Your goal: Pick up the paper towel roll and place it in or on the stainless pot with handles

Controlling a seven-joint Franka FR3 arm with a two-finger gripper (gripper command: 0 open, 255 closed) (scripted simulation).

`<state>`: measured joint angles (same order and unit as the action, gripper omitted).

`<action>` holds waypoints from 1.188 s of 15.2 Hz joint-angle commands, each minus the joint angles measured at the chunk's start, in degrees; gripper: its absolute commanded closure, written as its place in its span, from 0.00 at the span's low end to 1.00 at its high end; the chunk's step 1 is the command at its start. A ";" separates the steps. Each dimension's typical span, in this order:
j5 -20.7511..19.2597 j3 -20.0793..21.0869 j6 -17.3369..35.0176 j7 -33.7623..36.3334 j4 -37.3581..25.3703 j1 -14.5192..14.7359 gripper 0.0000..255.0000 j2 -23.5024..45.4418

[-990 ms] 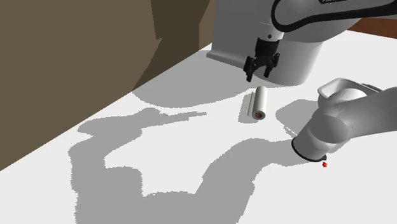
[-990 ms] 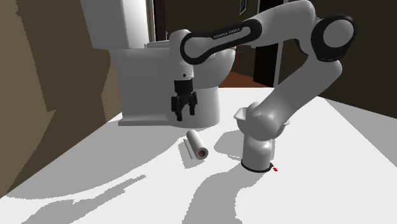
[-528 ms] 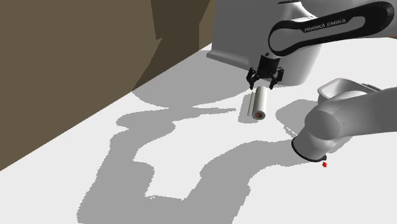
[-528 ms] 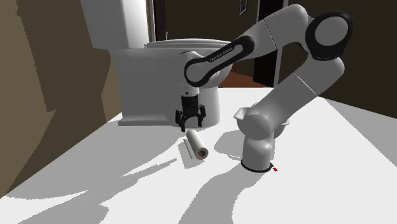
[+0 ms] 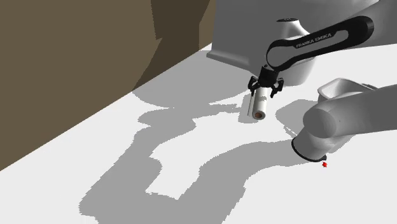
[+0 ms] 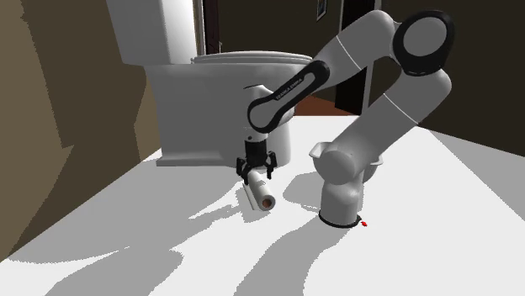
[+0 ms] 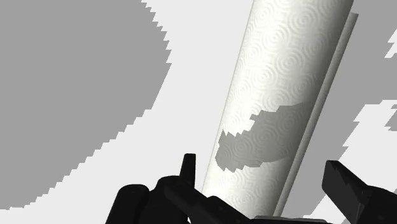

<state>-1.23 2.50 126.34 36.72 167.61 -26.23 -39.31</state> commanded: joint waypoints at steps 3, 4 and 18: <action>-0.18 -0.06 2.90 0.00 1.34 -0.21 0.00 1.51; -0.18 -0.06 2.91 0.00 1.34 -0.21 0.00 1.51; -0.19 -0.07 2.87 -0.02 1.35 -0.22 1.00 1.47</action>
<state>-1.41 2.43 129.22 36.72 168.94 -26.46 -37.86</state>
